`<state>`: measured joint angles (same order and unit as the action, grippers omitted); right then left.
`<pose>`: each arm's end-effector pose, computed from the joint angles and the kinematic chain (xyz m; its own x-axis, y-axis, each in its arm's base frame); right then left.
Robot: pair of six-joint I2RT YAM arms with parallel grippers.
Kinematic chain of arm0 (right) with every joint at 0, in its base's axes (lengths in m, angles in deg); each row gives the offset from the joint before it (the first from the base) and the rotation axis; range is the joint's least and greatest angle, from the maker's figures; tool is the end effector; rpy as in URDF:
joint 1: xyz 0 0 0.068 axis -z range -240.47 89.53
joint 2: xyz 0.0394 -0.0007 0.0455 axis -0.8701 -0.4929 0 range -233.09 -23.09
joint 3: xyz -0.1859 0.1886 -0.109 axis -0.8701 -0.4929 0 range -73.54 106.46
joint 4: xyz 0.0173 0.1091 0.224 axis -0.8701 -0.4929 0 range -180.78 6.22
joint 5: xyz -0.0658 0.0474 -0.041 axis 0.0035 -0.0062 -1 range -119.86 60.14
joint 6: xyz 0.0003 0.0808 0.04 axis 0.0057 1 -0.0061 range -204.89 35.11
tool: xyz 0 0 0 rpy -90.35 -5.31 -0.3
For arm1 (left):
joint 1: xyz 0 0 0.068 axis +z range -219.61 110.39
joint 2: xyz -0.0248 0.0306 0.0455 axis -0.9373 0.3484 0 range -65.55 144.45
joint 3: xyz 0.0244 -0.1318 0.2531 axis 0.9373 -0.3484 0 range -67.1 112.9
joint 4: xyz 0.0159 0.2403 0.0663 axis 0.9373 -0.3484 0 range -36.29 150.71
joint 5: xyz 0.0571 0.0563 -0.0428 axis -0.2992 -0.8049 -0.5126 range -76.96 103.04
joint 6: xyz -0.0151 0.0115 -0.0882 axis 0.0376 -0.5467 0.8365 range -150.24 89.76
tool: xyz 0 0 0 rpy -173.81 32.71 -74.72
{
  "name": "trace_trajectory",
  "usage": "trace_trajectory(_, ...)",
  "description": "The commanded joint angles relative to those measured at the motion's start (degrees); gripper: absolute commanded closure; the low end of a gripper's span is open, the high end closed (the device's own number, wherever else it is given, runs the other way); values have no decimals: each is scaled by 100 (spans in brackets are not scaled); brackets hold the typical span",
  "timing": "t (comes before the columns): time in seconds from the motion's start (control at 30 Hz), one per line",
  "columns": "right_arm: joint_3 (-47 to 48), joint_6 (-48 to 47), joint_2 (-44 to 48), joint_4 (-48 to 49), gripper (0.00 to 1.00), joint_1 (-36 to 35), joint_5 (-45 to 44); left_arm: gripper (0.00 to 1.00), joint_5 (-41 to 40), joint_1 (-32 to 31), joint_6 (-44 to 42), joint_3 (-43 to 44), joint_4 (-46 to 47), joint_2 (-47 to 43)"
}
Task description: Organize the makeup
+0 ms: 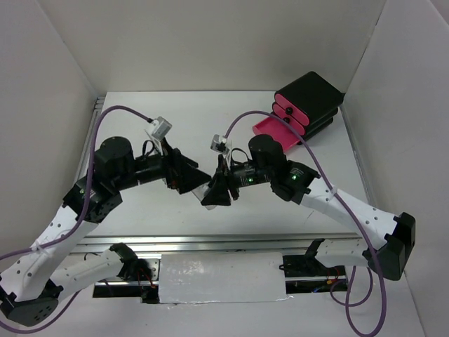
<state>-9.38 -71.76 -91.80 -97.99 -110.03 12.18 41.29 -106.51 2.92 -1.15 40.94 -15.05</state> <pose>0.1420 0.2499 0.3708 -0.4250 -0.2387 -0.8731 -0.9036 0.0549 0.4249 0.1338 -0.1482 0.4369 -0.5462 -0.1924 -0.8152 0.7257 0.3773 -0.5753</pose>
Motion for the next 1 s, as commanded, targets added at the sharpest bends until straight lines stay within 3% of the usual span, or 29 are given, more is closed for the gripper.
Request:
trace_trajectory(0.0,140,155,-134,-159,100,52,-1196,1,-1796,-1,452,681,-122,-207)
trace_trajectory(0.07,254,94,-204,-448,100,122,-2193,1,-2829,-1,725,1137,-926,-216)
trace_trajectory(0.1,342,-63,-248,-581,100,148,-2557,1,-3852,-10,978,1304,-1245,-199)
trace_trajectory(0.13,499,-186,-344,-861,100,183,-3422,1,-4227,-1,1051,1541,-1753,-181)
trace_trajectory(0.2,719,-406,-529,-1187,100,306,-4271,1,-4730,-10,1087,1605,-2030,-216)
trace_trajectory(0.4,1747,-1476,-1793,-1829,100,1114,-6905,1,-4381,-1,867,534,-2005,-742)
trace_trajectory(0.53,2739,-2050,-3180,-2225,100,1553,-7920,1,-4240,-1,893,-300,-2022,-1042)
trace_trajectory(0.83,3602,-2586,-4756,-1866,100,2231,-9001,1,-4302,-1,893,-1233,-2084,-1403)
trace_trajectory(0.97,4200,-2648,-5345,-2164,100,2354,-9100,1,-4126,-1,823,-1515,-1961,-1341)
